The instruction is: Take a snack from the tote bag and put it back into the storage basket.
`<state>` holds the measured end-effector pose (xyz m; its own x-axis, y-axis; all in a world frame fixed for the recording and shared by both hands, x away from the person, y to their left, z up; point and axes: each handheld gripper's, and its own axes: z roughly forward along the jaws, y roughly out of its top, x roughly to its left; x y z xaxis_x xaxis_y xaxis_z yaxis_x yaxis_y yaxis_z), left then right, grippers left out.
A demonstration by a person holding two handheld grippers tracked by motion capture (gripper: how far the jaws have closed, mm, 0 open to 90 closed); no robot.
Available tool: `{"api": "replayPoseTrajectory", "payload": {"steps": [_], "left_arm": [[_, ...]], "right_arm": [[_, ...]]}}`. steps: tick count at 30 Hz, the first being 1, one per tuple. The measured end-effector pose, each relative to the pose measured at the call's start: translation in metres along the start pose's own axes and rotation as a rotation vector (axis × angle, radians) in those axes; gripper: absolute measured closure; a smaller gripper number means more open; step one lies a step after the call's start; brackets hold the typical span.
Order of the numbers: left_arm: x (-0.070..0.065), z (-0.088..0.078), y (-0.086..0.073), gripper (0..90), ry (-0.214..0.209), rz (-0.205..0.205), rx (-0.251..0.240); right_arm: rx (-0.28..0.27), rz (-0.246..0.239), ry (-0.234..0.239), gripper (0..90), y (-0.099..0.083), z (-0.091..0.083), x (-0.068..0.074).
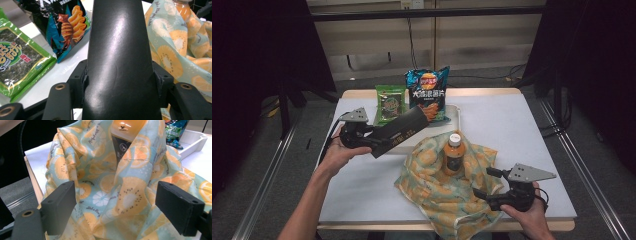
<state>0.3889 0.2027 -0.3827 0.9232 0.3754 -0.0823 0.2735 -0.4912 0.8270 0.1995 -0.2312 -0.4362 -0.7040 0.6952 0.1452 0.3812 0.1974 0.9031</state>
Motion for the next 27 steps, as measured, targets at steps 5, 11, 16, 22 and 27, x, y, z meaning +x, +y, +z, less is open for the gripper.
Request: {"api": "replayPoseTrajectory", "payload": {"steps": [5,11,16,22,27], "left_arm": [[0.004,0.006,0.001,43.0,0.006,0.005,0.026],[0.011,0.017,-0.001,43.0,-0.021,0.013,0.039],[0.014,0.02,0.002,43.0,-0.014,0.027,0.066],[0.016,0.023,0.006,42.9,-0.018,0.04,0.069],[0.021,0.025,0.009,43.0,0.001,0.038,0.089]], "right_arm": [[0.006,0.0,0.002,16.0,0.0,0.001,-0.001],[-0.006,0.006,-0.013,14.3,0.001,0.0,-0.002],[-0.01,0.01,-0.014,11.9,0.001,0.0,-0.002],[-0.008,0.01,-0.011,11.4,0.0,0.0,-0.001],[-0.005,-0.002,-0.007,11.5,-0.001,0.0,0.0]]}}
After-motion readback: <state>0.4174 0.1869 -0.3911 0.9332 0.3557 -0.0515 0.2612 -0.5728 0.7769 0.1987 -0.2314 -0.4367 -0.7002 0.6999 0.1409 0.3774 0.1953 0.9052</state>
